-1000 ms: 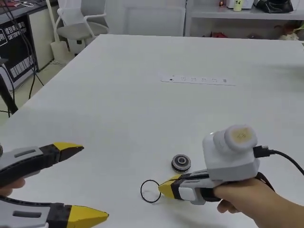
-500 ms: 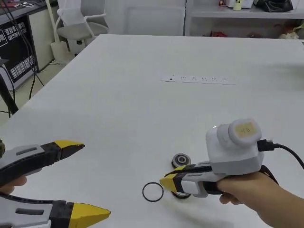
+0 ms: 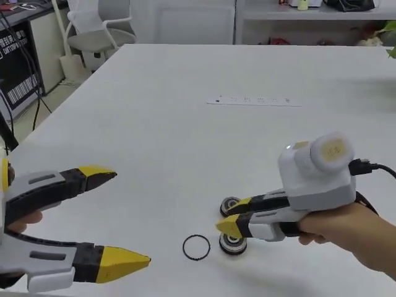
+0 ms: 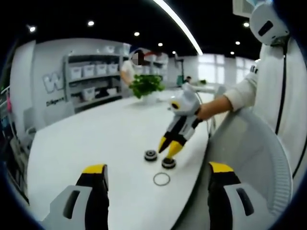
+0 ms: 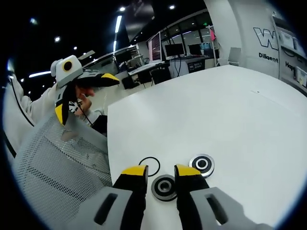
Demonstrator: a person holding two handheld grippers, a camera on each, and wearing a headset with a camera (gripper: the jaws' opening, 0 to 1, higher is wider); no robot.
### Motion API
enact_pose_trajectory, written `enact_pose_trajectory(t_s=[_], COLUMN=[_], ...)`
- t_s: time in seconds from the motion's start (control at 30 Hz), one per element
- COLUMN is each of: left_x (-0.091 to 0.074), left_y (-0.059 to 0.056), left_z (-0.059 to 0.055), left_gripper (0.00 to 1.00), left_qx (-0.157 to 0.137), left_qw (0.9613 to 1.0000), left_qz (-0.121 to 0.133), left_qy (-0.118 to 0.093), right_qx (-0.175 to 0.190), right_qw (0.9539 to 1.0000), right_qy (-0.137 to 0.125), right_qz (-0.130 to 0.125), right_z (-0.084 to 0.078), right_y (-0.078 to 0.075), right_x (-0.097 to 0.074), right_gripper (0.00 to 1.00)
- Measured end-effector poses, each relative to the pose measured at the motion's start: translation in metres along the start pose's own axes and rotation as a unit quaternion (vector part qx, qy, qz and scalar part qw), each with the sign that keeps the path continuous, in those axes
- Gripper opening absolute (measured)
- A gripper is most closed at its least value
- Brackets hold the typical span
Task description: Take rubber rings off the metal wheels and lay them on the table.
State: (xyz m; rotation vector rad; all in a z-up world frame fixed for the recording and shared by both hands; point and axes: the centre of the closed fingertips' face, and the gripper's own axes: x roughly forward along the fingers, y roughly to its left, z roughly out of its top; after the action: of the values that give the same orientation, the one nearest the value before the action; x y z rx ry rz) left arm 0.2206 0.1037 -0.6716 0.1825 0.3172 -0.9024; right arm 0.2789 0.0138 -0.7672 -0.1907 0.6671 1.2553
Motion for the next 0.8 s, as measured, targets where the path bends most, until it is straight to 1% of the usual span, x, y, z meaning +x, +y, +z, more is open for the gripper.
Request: enact_pose_trajectory(t_s=[0.07, 0.13, 0.27, 0.4, 0.47, 0.57, 0.63, 0.67, 0.73, 0.8], left_x=[0.004, 0.009, 0.019, 0.031, 0.038, 0.049, 0.059, 0.063, 0.072, 0.081], left_y=[0.0, -0.001, -0.002, -0.004, -0.006, -0.011, -0.016, -0.017, -0.02, -0.022], left_z=[0.006, 0.013, 0.023, 0.032, 0.036, 0.042, 0.043, 0.044, 0.047, 0.05], left_gripper=[0.87, 0.86, 0.86, 0.85, 0.85, 0.84, 0.83, 0.83, 0.82, 0.82], left_qx=[0.008, 0.017, 0.033, 0.052, 0.06, 0.07, 0.086, 0.092, 0.099, 0.098], left_qw=[1.0, 0.9998, 0.9991, 0.9979, 0.997, 0.9955, 0.9931, 0.9923, 0.9908, 0.9903], left_qz=[-0.005, -0.011, -0.024, -0.04, -0.049, -0.064, -0.079, -0.082, -0.092, -0.098], left_qy=[-0.002, -0.004, -0.005, -0.005, -0.006, -0.007, 0.002, 0.002, 0.0, -0.008], right_qx=[-0.011, -0.016, -0.011, -0.004, 0.001, 0.001, 0.001, 0.001, -0.001, -0.004], right_qw=[0.9999, 0.9998, 0.9998, 0.9991, 0.9986, 0.9982, 0.9981, 0.998, 0.9979, 0.9978], right_qy=[0.011, 0.014, 0.019, 0.042, 0.052, 0.058, 0.059, 0.061, 0.063, 0.063], right_qz=[-0.001, -0.001, 0.001, 0.005, 0.01, 0.016, 0.018, 0.018, 0.018, 0.018], right_z=[-0.004, -0.006, -0.012, -0.028, -0.035, -0.04, -0.042, -0.043, -0.045, -0.046], right_y=[-0.002, -0.003, -0.008, -0.012, -0.012, -0.011, -0.011, -0.011, -0.012, -0.012], right_x=[-0.002, -0.004, -0.01, -0.01, -0.009, -0.009, -0.008, -0.008, -0.008, -0.008], right_gripper=[0.22, 0.23, 0.25, 0.27, 0.27, 0.28, 0.28, 0.29, 0.28, 0.28])
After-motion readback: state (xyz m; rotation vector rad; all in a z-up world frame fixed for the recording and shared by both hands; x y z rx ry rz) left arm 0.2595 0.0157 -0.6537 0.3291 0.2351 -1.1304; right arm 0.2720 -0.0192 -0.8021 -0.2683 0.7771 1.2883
